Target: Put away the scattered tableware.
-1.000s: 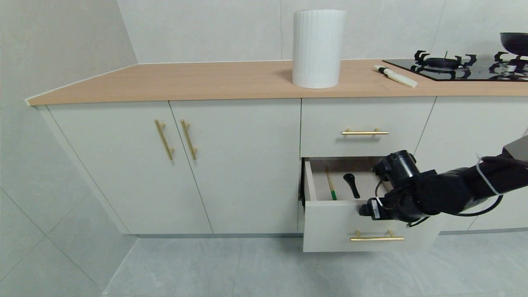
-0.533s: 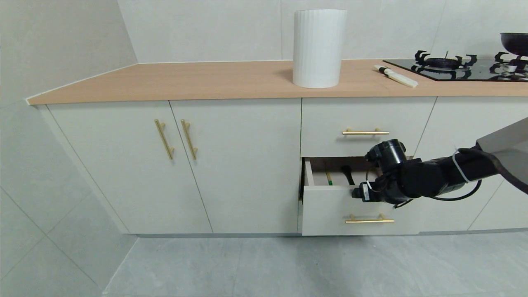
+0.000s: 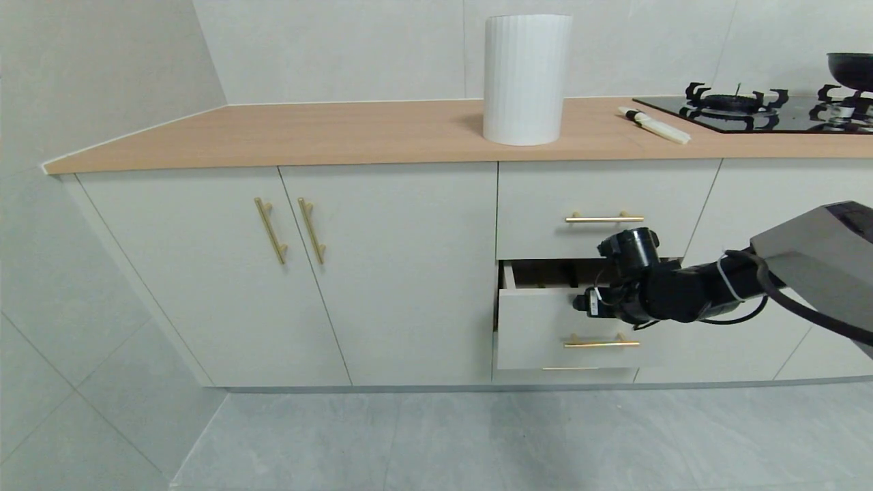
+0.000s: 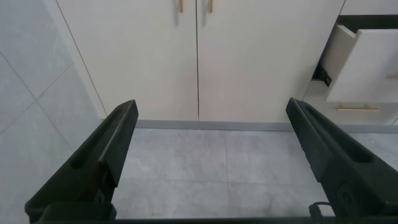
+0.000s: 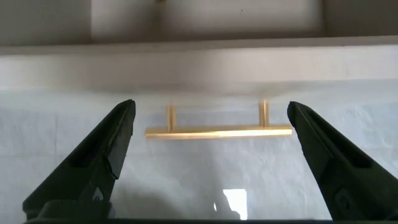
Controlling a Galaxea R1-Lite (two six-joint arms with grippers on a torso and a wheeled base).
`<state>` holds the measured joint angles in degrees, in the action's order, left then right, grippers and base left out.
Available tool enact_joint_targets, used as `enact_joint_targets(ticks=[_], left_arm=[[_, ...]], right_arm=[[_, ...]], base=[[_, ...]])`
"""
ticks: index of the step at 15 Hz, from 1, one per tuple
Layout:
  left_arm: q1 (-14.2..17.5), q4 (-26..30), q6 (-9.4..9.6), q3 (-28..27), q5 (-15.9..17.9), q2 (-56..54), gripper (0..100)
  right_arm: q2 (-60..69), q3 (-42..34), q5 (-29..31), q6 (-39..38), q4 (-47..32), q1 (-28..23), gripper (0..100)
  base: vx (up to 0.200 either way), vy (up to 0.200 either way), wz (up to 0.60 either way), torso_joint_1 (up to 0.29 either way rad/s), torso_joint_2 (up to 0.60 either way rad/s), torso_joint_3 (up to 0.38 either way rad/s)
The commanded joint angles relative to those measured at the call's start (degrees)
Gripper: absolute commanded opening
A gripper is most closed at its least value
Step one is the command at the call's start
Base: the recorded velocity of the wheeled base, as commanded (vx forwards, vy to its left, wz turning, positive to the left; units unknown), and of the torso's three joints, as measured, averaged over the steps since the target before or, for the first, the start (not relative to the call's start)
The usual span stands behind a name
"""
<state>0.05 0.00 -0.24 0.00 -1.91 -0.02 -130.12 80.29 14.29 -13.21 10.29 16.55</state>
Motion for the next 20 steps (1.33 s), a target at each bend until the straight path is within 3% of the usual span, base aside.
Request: enact_joint_targets(ticks=[1,12,20], left_arm=[[0.0,0.0,-0.02,0.0,0.0,0.0,100],[0.0,0.0,-0.02,0.0,0.0,0.0,100],[0.0,0.0,-0.02,0.0,0.0,0.0,100]], right_arm=[[-3.0,0.0,0.3,-0.1,3.9,0.0,100],[-11.2,0.7,3.1,0.0,25.1,-2.8,100],[-15.7,7.6,3.9,-3.3,26.4,-5.3,100]], base=[[0.0,0.0,0.0,0.0,0.0,0.0],[0.0,0.0,0.0,0.0,0.0,0.0],[0.0,0.0,0.0,0.0,0.0,0.0]])
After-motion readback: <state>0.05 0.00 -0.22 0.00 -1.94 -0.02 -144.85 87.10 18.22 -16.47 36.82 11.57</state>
